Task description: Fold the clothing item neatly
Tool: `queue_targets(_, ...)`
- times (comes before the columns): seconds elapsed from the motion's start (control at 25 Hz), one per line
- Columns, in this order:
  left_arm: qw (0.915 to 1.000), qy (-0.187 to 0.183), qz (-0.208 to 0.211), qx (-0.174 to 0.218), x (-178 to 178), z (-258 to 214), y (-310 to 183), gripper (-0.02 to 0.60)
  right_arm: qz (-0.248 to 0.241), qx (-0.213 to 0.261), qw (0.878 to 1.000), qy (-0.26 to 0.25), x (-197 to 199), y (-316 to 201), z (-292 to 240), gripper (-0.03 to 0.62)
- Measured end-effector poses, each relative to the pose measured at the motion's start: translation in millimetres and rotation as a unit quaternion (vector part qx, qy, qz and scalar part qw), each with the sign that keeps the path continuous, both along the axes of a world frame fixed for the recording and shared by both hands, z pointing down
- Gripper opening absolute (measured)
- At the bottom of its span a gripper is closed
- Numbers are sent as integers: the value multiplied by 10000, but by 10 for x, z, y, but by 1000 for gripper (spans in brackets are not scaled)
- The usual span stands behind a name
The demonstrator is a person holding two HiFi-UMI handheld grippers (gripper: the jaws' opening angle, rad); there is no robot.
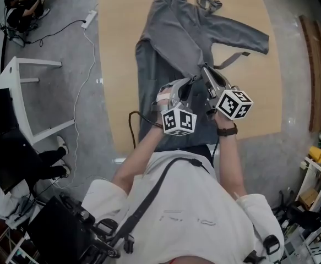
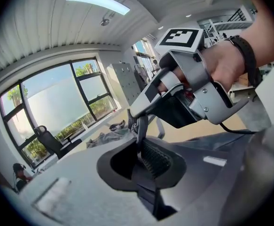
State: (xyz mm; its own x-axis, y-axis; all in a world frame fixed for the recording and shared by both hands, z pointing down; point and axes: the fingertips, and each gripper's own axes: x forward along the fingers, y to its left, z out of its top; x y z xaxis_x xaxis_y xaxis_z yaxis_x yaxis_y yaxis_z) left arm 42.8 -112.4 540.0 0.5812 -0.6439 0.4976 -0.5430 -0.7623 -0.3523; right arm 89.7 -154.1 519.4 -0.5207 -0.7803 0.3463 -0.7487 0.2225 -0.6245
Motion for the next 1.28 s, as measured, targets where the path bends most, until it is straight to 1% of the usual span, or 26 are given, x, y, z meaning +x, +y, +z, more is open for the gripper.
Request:
queue_targets(0.08,9992,-36,135,-363,89,278,174,33,170,-245,9995,135,104,122,256,40)
queue_targets(0.16,9951,-176,363,-900,158,632,396,83,384,-643,9962,447,237,276,633,49)
queue_targets(0.24,9883,-384,543,-1373,171,944,595,122,635,-1233,9857,953,427,468,1080,107)
queue_targets(0.32,9842,-510,602,-1582,137,1091,715,129,787,-1737,9701,1502,615,672,1409,162)
queue_targets(0.36,9836,-516,598,-1621,118,1106,740,129,822,-1848,9646,1693,686,745,1482,170)
queue_targets(0.4,9835,-496,582,-1639,103,1098,746,129,850,-1870,9621,1795,739,791,1500,170)
queue_targets(0.44,9837,-464,560,-1644,92,1078,737,129,876,-1832,9620,1823,774,809,1481,170)
queue_targets(0.6,9851,-293,451,-1633,102,945,607,129,1016,-1474,9693,1683,854,718,1265,169)
queue_targets(0.76,9870,-84,387,-1556,210,742,400,128,1227,-1193,9732,1537,1009,591,1085,167)
queue_targets(0.88,9871,47,350,-1559,346,649,203,127,1380,-1170,9714,1536,1246,484,1095,167)
queue_targets(1.04,9873,72,422,-1530,705,599,-95,129,1680,-1147,9647,1675,1825,265,1122,169)
queue_targets(1.2,9869,-31,659,-1471,1234,589,-391,129,1935,-1101,9556,1932,2555,-29,1115,176)
queue_targets(1.28,9853,-98,780,-1513,1505,642,-551,129,2082,-1097,9504,2036,2913,-189,1137,190)
